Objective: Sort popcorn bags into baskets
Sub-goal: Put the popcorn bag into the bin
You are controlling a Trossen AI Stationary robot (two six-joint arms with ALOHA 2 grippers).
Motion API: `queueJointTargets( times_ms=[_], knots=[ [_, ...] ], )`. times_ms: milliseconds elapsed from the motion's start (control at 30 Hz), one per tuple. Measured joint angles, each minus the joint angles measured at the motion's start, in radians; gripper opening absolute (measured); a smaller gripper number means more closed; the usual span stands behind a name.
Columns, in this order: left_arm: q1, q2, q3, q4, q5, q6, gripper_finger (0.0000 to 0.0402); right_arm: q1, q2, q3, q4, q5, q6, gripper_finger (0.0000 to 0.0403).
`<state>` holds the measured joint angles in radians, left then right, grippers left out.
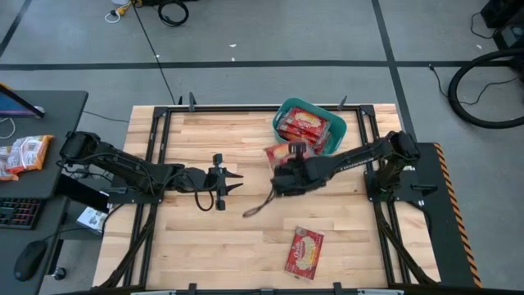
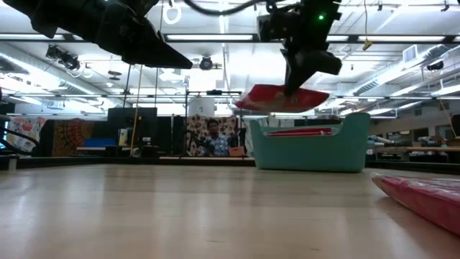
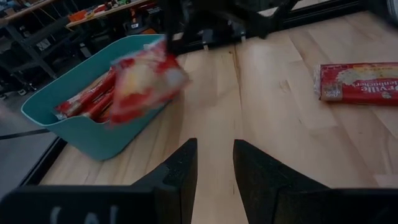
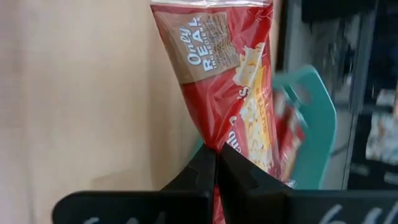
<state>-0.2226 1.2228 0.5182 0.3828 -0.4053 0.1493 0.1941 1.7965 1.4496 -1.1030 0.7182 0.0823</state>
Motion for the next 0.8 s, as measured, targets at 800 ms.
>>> queueJointTargets(
  times_ms=[800],
  knots=[
    [0.0, 0.0, 0.0, -0.015, 0.0, -0.006, 0.0109, -0.421, -0.033, -0.036, 0.012, -0.016, -0.031, 0.0012]
  ],
)
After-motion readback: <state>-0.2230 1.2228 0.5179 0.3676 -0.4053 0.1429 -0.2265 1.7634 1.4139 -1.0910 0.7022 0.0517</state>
